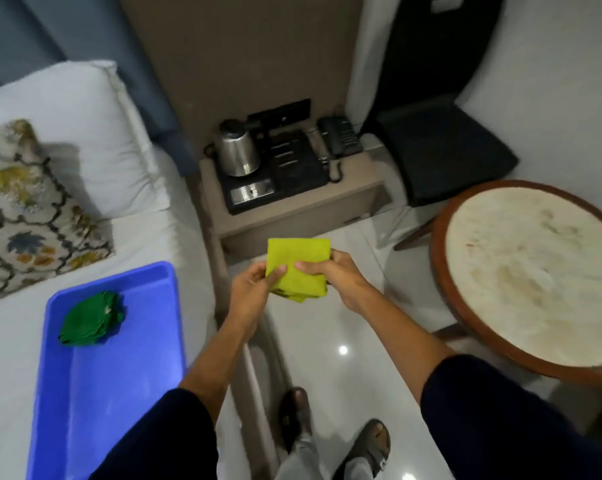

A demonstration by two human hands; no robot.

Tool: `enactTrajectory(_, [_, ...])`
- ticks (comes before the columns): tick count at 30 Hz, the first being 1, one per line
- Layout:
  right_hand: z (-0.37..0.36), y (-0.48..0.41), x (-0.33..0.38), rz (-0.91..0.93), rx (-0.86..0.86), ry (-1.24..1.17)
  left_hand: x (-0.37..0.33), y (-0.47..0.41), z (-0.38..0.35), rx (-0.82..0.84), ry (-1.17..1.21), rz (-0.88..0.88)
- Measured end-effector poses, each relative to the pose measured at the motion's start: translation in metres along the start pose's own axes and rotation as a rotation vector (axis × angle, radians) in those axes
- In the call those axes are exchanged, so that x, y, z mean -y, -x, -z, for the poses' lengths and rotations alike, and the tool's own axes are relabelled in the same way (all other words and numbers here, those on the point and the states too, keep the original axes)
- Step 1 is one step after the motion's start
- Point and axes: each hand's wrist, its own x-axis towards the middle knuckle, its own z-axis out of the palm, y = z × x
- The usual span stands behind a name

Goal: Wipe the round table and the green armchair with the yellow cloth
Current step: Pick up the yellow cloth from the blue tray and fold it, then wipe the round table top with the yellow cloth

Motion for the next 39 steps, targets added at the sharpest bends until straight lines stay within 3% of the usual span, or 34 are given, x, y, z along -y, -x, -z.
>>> enactTrajectory(6, [0.157, 0.097, -0.003, 0.075, -0.16, -0.262, -0.002, 0.045, -0.15, 0.447, -0.165, 0.174])
enactTrajectory(9, [0.219, 0.137, -0.002, 0.086, -0.224, -0.325, -0.005, 0.059, -0.221, 0.533, -0.229, 0.144])
enactTrajectory(13, [0.281, 0.171, -0.011, 0.084, -0.397, -0.359, 0.001, 0.077, -0.298, 0.58, -0.344, 0.052])
enactTrajectory(16, [0.312, 0.181, -0.018, 0.089, -0.499, -0.488, 0.008, 0.078, -0.344, 0.749, -0.498, -0.064])
enactTrajectory(21, [0.337, 0.173, -0.033, 0.089, -0.537, -0.747, 0.031, 0.056, -0.404, 0.891, -0.685, -0.174])
enactTrajectory(25, [0.355, 0.15, -0.037, 0.047, -0.574, -0.786, 0.064, 0.013, -0.445, 0.983, -0.894, -0.259])
enactTrajectory(29, [0.375, 0.127, -0.06, 0.001, -0.877, -0.781, 0.107, -0.024, -0.487, 1.196, -1.181, -0.563])
enactTrajectory(31, [0.384, 0.121, -0.089, -0.039, -1.072, -0.584, 0.131, -0.041, -0.507, 1.235, -1.327, -0.813])
enactTrajectory(34, [0.406, 0.104, -0.138, -0.308, -1.272, 0.247, 0.165, -0.076, -0.546, 1.202, -1.439, -1.212])
enactTrajectory(36, [0.419, 0.078, -0.175, -0.423, -1.192, 0.67, 0.195, -0.098, -0.571, 1.207, -1.484, -1.379])
enactTrajectory(38, [0.426, 0.055, -0.203, -0.421, -1.02, 0.837, 0.223, -0.119, -0.588, 1.211, -1.552, -1.375])
enactTrajectory(39, [0.428, 0.047, -0.216, -0.398, -1.014, 0.856, 0.237, -0.126, -0.592, 1.215, -1.571, -1.343])
